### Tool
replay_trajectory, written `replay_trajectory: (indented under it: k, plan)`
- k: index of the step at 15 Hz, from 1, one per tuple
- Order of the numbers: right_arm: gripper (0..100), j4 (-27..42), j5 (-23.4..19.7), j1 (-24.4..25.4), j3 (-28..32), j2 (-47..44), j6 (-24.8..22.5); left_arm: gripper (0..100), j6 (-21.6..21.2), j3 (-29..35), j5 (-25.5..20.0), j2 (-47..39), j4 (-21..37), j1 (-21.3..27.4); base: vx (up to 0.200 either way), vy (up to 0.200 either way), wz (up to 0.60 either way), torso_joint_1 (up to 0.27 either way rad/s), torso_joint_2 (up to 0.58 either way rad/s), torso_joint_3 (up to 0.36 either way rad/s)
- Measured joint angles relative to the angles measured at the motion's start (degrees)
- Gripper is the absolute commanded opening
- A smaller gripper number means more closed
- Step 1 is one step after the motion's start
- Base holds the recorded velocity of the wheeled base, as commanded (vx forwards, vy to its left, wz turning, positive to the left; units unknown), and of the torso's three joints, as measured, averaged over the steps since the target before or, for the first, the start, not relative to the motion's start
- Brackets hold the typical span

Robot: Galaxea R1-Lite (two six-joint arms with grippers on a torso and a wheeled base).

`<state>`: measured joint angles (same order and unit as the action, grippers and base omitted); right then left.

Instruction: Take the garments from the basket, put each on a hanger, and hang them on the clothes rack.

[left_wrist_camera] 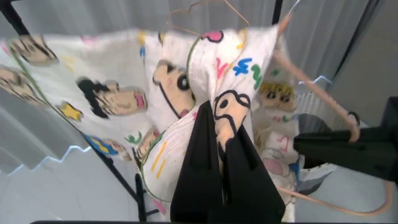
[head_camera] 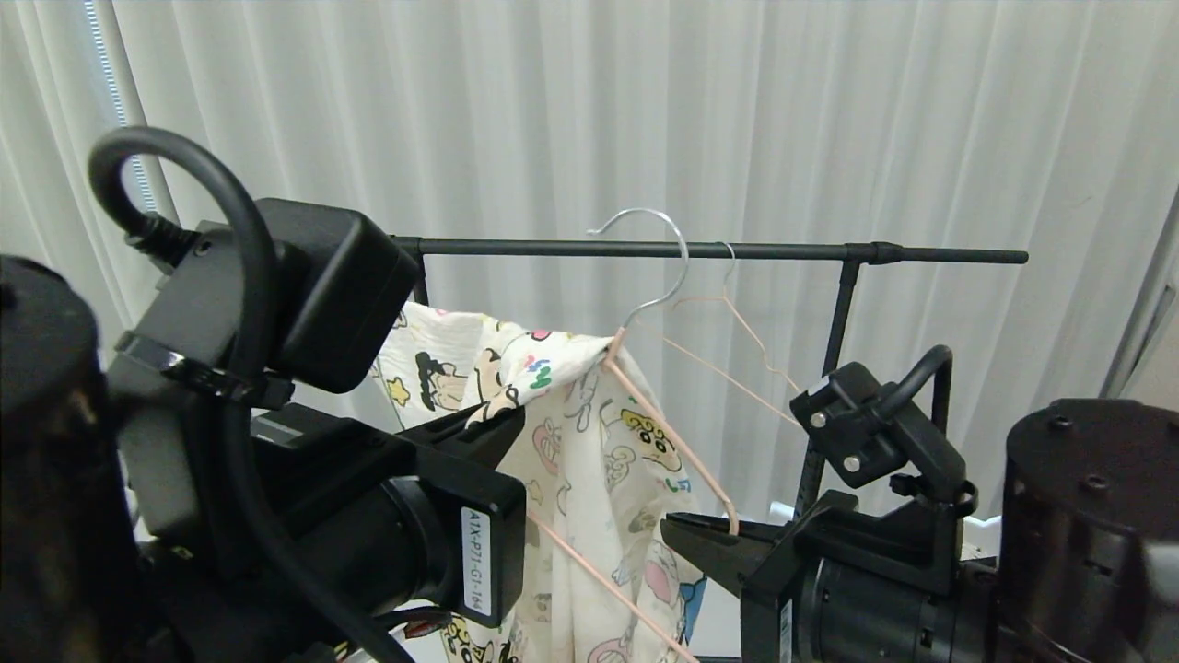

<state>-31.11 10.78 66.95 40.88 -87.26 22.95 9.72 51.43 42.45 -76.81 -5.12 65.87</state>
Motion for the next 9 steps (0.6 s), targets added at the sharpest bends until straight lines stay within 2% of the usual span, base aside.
replay_trajectory:
  k: [4,5,9]
  plan:
    - [0,-1.2,0.2,0.0,0.0,0.9,-0.2,0,0.3,-1.6,2.4,0.0,-0.1,0.1,0.0,0.0,0.0,0.0,0.0,0.0]
    - [0,-1.1,0.2,0.0,0.0,1.0,-0.3,100,0.4,-1.8,2.4,0.1,-0.2,0.1,0.0,0.0,0.0,0.0,0.0,0.0]
    - [0,-1.5,0.1,0.0,-0.1,1.5,-0.4,100,0.2,-2.0,2.7,0.3,-0.3,0.1,0.0,0.0,0.0,0.0,0.0,0.0]
